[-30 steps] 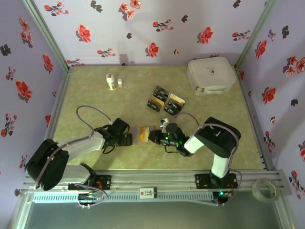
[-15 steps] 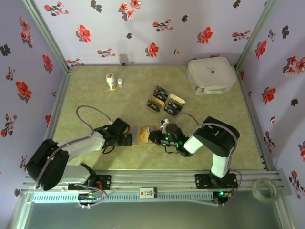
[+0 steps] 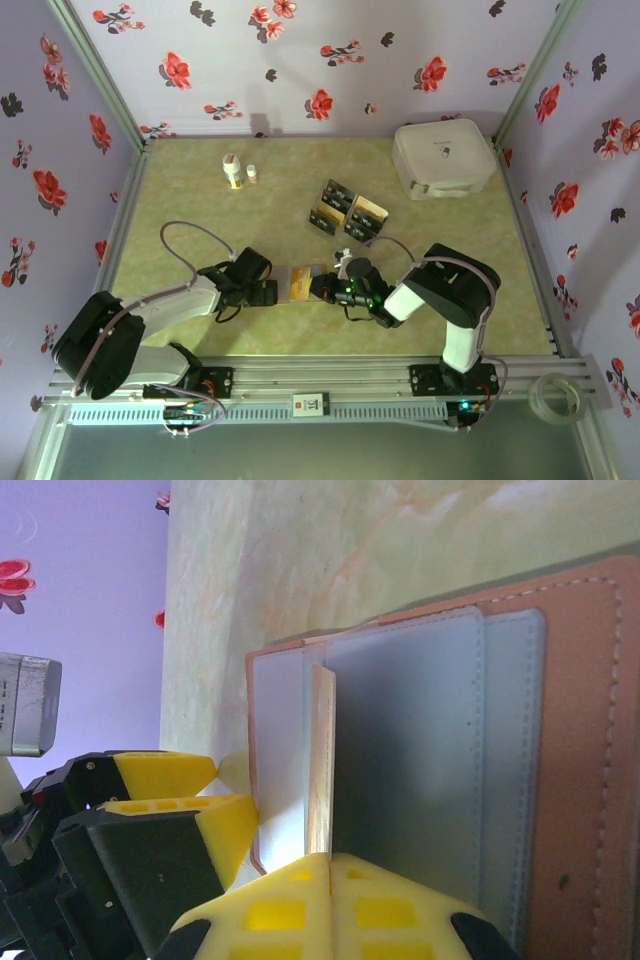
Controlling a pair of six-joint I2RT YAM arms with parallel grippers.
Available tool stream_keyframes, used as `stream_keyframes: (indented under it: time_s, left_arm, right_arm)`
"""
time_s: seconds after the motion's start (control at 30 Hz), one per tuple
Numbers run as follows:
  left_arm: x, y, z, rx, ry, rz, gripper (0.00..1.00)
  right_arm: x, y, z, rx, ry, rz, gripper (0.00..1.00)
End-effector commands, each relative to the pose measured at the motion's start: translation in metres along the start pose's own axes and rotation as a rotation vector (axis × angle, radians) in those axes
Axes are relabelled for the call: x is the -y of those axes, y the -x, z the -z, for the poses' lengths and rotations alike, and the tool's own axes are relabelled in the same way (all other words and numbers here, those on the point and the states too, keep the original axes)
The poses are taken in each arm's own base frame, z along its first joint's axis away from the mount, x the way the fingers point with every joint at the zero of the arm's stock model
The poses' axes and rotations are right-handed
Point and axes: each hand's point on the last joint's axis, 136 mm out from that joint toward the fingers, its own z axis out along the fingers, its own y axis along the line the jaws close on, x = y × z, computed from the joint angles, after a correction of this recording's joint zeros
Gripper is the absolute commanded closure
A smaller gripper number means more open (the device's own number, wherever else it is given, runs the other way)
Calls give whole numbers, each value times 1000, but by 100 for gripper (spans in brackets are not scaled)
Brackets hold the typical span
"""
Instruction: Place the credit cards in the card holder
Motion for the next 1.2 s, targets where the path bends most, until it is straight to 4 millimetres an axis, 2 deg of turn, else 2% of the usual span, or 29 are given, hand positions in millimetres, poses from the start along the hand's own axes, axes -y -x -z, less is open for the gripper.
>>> stream_keyframes:
  time_s: [0.0,0.5,0.7,0.97,1.17]
  left_arm:
    - [-6,-2,-1,-8,41,-3,0]
    - [-5,-2,-1,-8,43,-7,0]
    - [-9,11,13,34,64,-16,0]
    - [6,29,33,70,19,-45,0]
    - [19,24,29,60,1,-87,0]
  right_arm:
    - [5,-9,-5,-49,-17,4,100]
    - [9,-8,-7,-58,-11,-15,100]
    - [7,-4,-3,-46,-3,-18,100]
    - [-9,6,5,-27,27,-1,100]
    - [-17,15,12,-5,22,19,100]
